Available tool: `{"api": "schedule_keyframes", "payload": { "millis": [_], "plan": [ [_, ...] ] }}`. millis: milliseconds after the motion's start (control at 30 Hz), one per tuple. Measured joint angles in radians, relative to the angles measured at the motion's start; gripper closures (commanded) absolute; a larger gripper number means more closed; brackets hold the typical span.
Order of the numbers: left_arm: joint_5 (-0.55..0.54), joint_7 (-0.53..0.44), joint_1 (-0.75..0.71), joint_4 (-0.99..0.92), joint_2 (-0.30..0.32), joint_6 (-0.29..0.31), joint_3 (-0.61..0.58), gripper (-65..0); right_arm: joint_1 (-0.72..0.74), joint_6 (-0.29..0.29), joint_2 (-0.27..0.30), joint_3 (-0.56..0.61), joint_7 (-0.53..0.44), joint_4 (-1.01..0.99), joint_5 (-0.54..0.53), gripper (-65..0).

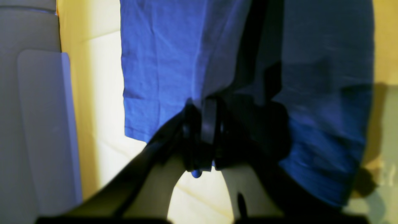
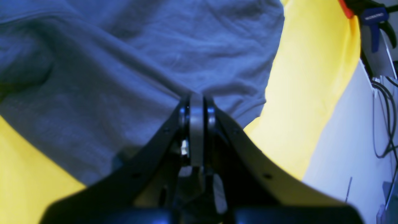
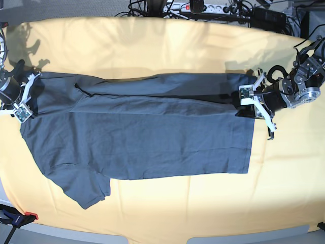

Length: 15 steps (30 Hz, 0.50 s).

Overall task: Fold the T-shirt properly
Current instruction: 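Fold the grasped shirt edge over onto the shirt body with both grippers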

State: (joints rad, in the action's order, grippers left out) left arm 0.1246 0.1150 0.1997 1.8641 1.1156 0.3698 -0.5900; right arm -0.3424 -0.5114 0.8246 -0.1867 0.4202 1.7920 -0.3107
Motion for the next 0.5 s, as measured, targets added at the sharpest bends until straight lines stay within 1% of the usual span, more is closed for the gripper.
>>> {"api": "schedule_keyframes", "payload": {
  "millis": [100, 267, 300, 333, 433, 467, 500],
  "plan": [
    [-0.001, -0.001, 0.024, 0.000, -0.003, -0.033, 0.000, 0.0, 0.014, -0.005, 0.000, 0.000, -0.004, 0.000, -0.002, 0.0],
    [-0.004, -0.004, 0.093, 0.000, -0.002, -0.019, -0.001, 0.0, 0.026, -0.015, 0.000, 0.000, -0.006, 0.000, -0.003, 0.0],
    [-0.018, -0.005, 0.105, 0.000, -0.002, -0.004, -0.001, 0.0, 0.026, -0.023, 0.000, 0.000, -0.006, 0.000, -0.004, 0.0],
    [-0.034, -0.010, 0.117, 0.000, -0.002, 0.024, -0.001, 0.0, 0.026, -0.026, 0.000, 0.000, -0.006, 0.000, -0.004, 0.0],
    [-0.067, -0.029, 0.148, 0.000, -0.002, 0.130, -0.001, 0.0, 0.026, -0.025, 0.000, 0.000, -0.005, 0.000, -0.004, 0.0],
    [-0.071, -0.030, 0.156, 0.000, -0.002, 0.151, -0.001, 0.0, 0.026, -0.025, 0.000, 0.000, -0.005, 0.000, -0.004, 0.0],
    [-0.072, -0.030, 0.164, 0.000, -0.002, 0.155, -0.003, 0.0, 0.026, -0.025, 0.000, 0.000, -0.005, 0.000, -0.004, 0.0]
  ]
}}
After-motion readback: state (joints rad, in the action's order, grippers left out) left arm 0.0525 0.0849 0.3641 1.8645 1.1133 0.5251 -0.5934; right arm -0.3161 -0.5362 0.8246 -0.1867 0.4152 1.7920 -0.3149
